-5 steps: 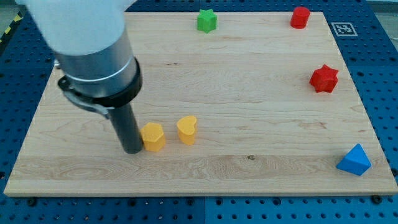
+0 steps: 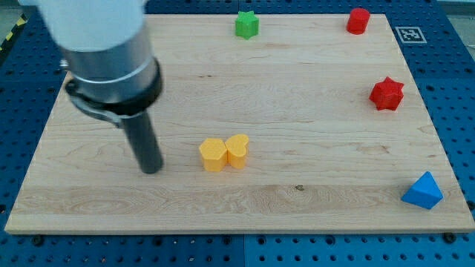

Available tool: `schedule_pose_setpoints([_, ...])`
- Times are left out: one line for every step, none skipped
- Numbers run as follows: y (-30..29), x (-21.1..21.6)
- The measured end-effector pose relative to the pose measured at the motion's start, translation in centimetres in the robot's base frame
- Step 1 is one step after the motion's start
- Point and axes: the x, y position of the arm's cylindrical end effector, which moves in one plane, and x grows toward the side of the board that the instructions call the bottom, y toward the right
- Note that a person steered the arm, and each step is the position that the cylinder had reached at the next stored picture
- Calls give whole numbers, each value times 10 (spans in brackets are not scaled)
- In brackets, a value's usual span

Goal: Nudge blue cube right a bit

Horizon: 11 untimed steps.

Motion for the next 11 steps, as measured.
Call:
schedule_pose_setpoints([-39,-40])
schedule_pose_setpoints([-78,-95])
schedule_pose_setpoints([-88,-107])
schedule_pose_setpoints([-91,-128])
schedule_pose_setpoints([-87,-136])
schedule_pose_setpoints([-76,-136])
schedule_pose_setpoints([-54,-136])
schedule_pose_setpoints([-36,-136])
schedule_pose_setpoints([-25,-136])
schedule_pose_setpoints([-24,-125])
schedule_pose_setpoints([-17,-123])
